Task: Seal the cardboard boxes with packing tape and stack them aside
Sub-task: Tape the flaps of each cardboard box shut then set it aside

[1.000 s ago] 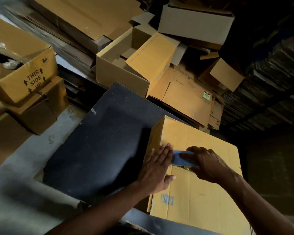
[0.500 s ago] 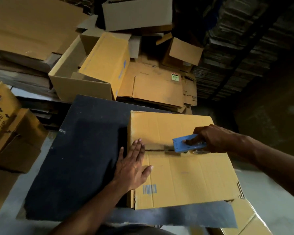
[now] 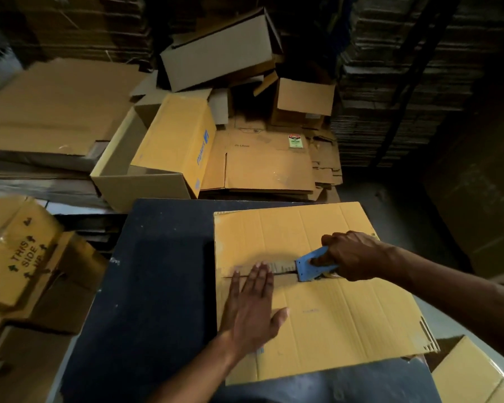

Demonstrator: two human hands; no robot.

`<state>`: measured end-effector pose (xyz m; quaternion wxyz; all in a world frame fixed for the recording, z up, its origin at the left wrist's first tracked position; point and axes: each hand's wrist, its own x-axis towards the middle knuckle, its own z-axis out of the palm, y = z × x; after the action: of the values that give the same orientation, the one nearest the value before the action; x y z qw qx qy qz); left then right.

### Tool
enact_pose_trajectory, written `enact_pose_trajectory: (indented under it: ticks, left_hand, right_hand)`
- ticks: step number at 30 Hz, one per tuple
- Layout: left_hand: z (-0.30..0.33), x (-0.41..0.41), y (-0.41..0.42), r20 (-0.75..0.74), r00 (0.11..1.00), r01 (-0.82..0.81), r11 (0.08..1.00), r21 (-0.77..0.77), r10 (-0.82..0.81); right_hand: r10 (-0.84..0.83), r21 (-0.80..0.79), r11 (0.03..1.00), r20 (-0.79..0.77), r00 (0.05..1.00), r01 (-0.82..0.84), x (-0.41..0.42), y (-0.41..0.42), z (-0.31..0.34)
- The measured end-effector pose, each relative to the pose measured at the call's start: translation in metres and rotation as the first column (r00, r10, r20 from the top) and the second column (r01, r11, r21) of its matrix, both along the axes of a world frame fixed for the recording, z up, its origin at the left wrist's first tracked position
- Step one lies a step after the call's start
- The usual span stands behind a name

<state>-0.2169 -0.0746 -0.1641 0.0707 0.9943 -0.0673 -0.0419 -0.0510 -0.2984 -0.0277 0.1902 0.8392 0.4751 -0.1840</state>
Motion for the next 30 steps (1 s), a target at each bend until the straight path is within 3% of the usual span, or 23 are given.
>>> enact_pose_trajectory:
  ticks: [4,10,14,23,28,30]
  left_hand:
    - [-0.003,0.004,0.011,0.002,1.0,0.003,1.0,0.001,-0.003]
    - [0.009,0.012,0.122,-0.041,0.992,0.125,0.989,0.077,-0.122]
    - [0.015,0.008,0.155,-0.088,0.981,0.179,0.98,0.084,-0.172]
    - [0.014,0.009,0.154,-0.123,0.98,0.161,0.986,0.043,-0.154]
    - [0.012,0.008,0.142,-0.05,0.989,0.147,0.983,0.109,-0.142]
    - [0.02,0.006,0.118,-0.092,0.987,0.139,0.987,0.082,-0.132]
  right_hand:
    - [0.03,0.004,1.0,-0.003,1.0,-0.03,0.002,0.002,0.001]
    - [0.012,0.07,0.998,-0.076,0.997,-0.007,-0.014,0.076,-0.007]
    - [-0.014,-0.01,1.0,-0.086,0.996,0.013,-0.029,0.11,0.002]
    - [-0.103,-0.096,0.991,-0.134,0.986,0.09,-0.025,0.034,0.008]
    - [-0.098,-0.045,0.995,-0.087,0.991,0.094,-0.027,0.013,-0.004]
    - [-0.1,-0.002,0.995,-0.08,0.992,0.1,-0.026,0.015,-0.009]
